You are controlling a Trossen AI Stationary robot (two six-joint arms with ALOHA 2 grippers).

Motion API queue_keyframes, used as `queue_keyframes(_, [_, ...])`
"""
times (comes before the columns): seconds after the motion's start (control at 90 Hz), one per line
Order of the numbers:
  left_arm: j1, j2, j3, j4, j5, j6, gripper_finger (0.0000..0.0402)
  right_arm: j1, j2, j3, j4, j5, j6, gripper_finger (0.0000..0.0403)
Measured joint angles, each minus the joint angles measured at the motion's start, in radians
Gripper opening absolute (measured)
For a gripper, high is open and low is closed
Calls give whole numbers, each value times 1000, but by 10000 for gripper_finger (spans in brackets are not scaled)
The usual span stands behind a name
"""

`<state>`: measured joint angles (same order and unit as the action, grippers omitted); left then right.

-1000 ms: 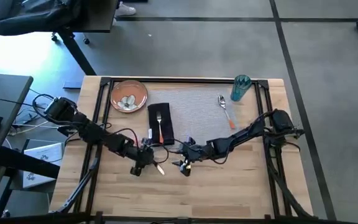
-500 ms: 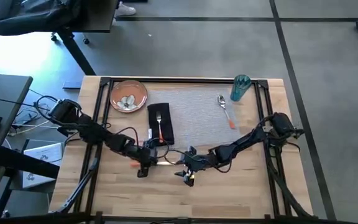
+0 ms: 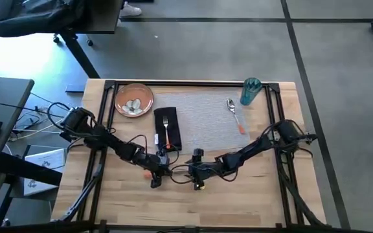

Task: Set table place
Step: Put the orange table knife on the gray table mat beside the orange spoon

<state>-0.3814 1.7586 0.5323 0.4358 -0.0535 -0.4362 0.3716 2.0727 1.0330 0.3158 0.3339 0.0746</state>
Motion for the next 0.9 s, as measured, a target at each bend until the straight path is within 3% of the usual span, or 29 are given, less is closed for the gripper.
queue_keyframes(0.522, [-16, -143, -4, -31, -34, 11, 1, -5, 8, 3, -22, -11, -4, 169])
queue_keyframes(0.744, [-51, -241, -2, -199, -37, -39, 4, -3, 9, 2, -12, -4, -1, 157])
queue_keyframes(0.9, [-80, -231, -2, -300, -67, -83, 44, -4, 9, 1, -4, 0, -1, 169])
